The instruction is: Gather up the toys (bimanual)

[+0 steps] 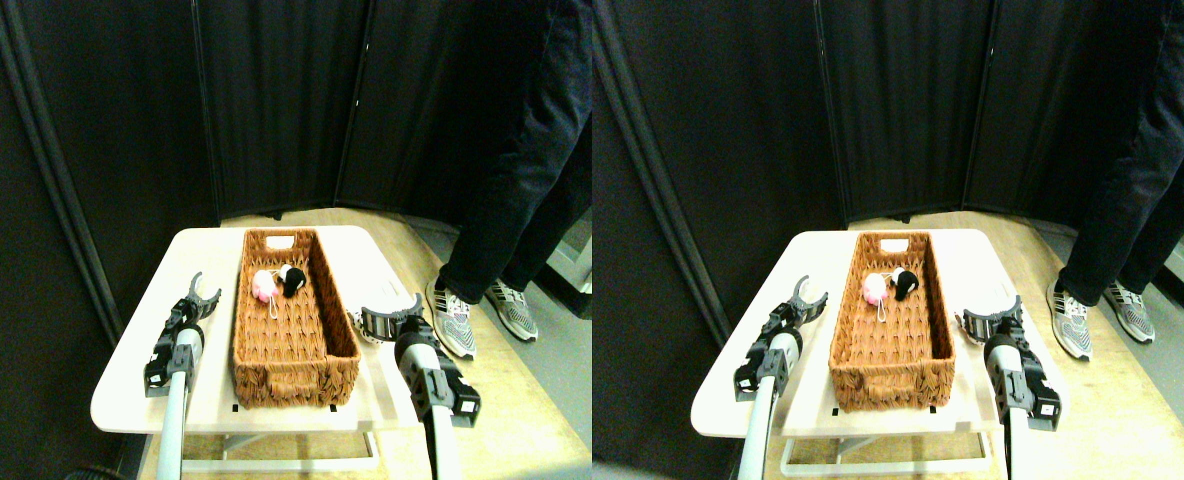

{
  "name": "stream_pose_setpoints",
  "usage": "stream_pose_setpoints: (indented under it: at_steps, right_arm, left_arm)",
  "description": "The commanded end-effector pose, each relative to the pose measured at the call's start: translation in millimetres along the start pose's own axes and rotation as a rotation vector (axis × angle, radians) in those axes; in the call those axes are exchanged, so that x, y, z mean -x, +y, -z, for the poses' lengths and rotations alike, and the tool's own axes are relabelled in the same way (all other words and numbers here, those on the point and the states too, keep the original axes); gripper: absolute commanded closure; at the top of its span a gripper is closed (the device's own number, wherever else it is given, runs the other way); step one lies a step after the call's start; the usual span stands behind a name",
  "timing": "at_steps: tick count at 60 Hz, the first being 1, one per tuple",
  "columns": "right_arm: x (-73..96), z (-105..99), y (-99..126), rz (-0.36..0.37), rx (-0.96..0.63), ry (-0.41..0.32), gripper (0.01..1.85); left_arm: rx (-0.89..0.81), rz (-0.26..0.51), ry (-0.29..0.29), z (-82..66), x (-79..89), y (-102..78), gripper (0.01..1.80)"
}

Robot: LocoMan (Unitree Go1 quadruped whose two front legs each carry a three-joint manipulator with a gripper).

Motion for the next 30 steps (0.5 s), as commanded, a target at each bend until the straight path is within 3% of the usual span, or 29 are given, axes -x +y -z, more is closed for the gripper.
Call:
stream_pose_setpoints:
  at_steps: [1, 15, 23, 30]
  right_arm:
    - [-1.5, 1, 2, -0.009, 0.003, 0.010, 0.92]
    - [-12.5, 5, -13, 0.047, 0.011, 0.037, 0.94]
    - [-23.6, 5, -26, 0.117, -0.032, -0.014, 1.04]
    - [-32.2, 4, -35, 0.139, -0.010, -0.016, 1.06]
  left_arm:
    - [-0.008, 0.036, -0.005, -0.1, -1.7, -8.8, 1.46]
    - [0.012, 0.058, -0.002, 1.7, -4.5, -14.6, 1.48]
    - [0.000, 0.068, 0.011, 0.9, -6.8, -16.6, 1.49]
    - [0.008, 0.065, 0.000, 1.2, -6.1, -19.4, 1.48]
